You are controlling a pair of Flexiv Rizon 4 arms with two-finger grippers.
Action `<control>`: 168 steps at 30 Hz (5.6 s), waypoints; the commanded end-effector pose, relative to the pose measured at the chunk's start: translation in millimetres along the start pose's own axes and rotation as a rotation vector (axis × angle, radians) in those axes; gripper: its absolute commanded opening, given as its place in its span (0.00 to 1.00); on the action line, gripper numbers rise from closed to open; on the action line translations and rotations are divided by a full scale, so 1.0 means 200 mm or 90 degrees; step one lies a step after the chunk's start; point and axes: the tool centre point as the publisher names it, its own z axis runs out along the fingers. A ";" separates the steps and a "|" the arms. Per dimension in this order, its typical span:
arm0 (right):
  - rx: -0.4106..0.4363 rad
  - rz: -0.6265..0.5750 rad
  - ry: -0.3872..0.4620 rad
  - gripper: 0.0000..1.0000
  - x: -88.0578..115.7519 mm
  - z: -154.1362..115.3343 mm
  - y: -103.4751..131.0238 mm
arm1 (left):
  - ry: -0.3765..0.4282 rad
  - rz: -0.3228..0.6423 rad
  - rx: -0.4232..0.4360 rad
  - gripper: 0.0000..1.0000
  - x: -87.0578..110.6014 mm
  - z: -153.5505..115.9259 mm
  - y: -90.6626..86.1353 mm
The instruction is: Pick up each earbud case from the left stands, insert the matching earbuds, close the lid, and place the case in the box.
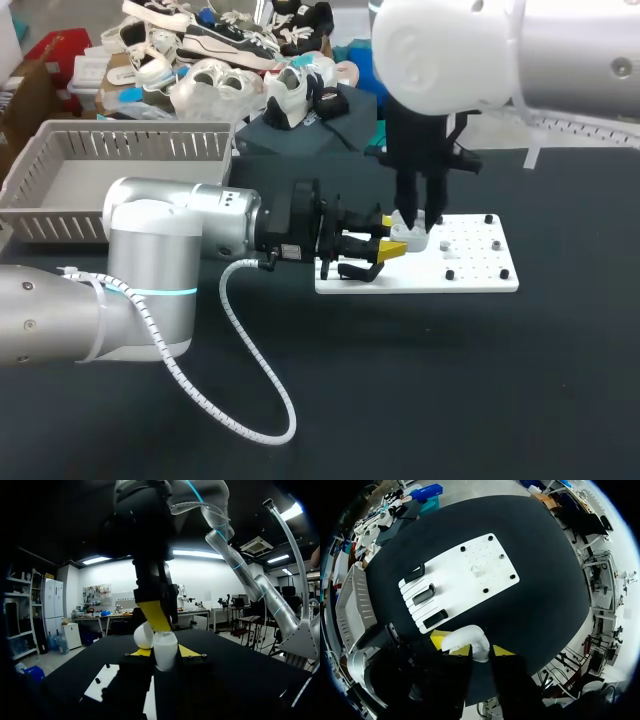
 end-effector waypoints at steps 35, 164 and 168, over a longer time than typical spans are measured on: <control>-0.245 -0.034 -0.145 0.78 -0.10 -0.16 -0.44 | -0.001 0.001 0.001 0.00 0.00 0.00 0.00; -0.188 0.001 -0.051 0.00 -0.62 0.54 0.06 | 0.014 0.031 -0.029 0.00 0.02 -0.14 -0.03; -0.190 0.006 -0.059 0.00 -0.58 0.48 0.03 | 0.014 0.031 -0.029 0.00 0.02 -0.14 -0.03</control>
